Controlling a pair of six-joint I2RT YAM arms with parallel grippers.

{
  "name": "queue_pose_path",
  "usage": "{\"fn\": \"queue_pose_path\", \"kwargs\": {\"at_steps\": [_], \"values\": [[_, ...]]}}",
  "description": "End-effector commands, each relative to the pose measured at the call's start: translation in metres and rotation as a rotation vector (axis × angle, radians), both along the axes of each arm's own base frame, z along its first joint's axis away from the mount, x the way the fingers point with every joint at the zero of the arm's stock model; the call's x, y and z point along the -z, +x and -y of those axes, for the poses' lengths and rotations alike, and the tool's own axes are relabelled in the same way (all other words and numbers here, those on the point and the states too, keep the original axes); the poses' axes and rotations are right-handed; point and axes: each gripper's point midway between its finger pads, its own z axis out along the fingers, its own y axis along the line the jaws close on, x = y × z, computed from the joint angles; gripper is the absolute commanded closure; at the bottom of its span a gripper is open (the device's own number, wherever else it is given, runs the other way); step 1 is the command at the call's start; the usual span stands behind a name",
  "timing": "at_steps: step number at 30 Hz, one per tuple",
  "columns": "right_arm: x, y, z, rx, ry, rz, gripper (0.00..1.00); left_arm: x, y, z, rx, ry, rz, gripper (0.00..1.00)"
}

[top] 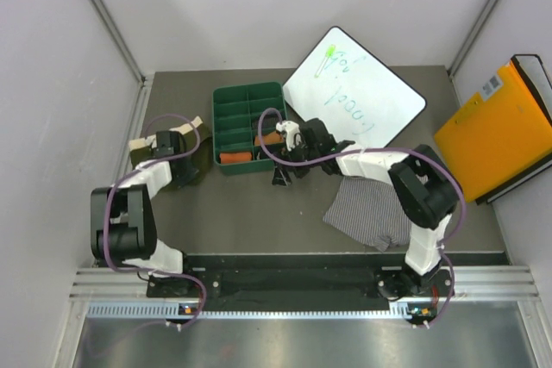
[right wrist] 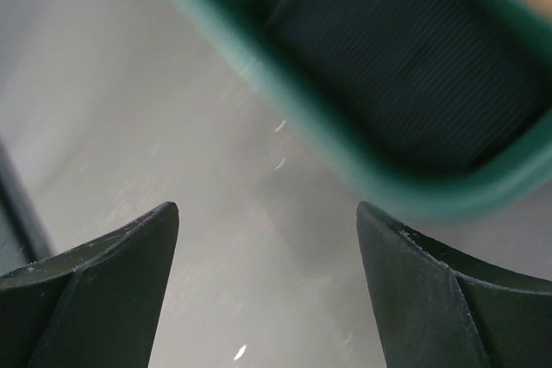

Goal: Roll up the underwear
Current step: Move the underwear to the center of the board.

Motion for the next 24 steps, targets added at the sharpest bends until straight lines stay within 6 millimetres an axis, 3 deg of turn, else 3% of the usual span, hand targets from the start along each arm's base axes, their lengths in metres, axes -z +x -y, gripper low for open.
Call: {"fn": "queue_pose_path", "kwargs": {"at_steps": [1, 4, 5, 7, 8, 10, 15, 20, 24], "values": [[-0.018, 0.048, -0.021, 0.084, 0.017, 0.126, 0.18, -0.008, -0.030, 0.020, 0.008, -0.084, -0.009, 1.00], [-0.013, 0.065, -0.026, 0.096, -0.016, 0.163, 0.18, -0.016, -0.043, 0.024, 0.012, -0.095, 0.011, 1.00], [-0.020, 0.076, -0.031, 0.099, -0.009, 0.192, 0.18, -0.015, -0.048, 0.028, 0.024, -0.110, 0.008, 1.00], [-0.007, 0.082, -0.030, 0.089, -0.058, 0.193, 0.18, -0.023, -0.054, 0.036, 0.046, -0.144, 0.019, 1.00], [-0.016, 0.091, -0.034, 0.093, -0.046, 0.218, 0.17, -0.023, -0.058, 0.042, 0.062, -0.165, 0.017, 1.00], [-0.011, 0.100, -0.035, 0.090, -0.060, 0.222, 0.17, -0.028, -0.063, 0.053, 0.088, -0.180, 0.028, 1.00], [-0.030, 0.129, -0.042, 0.095, -0.017, 0.252, 0.17, -0.030, -0.080, 0.082, 0.141, -0.193, 0.024, 1.00], [-0.048, 0.131, -0.046, 0.053, -0.009, 0.284, 0.16, -0.026, -0.095, 0.132, 0.220, -0.237, -0.002, 1.00], [-0.060, 0.123, -0.030, 0.111, -0.050, 0.258, 0.17, -0.022, -0.099, 0.160, 0.265, -0.277, -0.003, 1.00]]}}
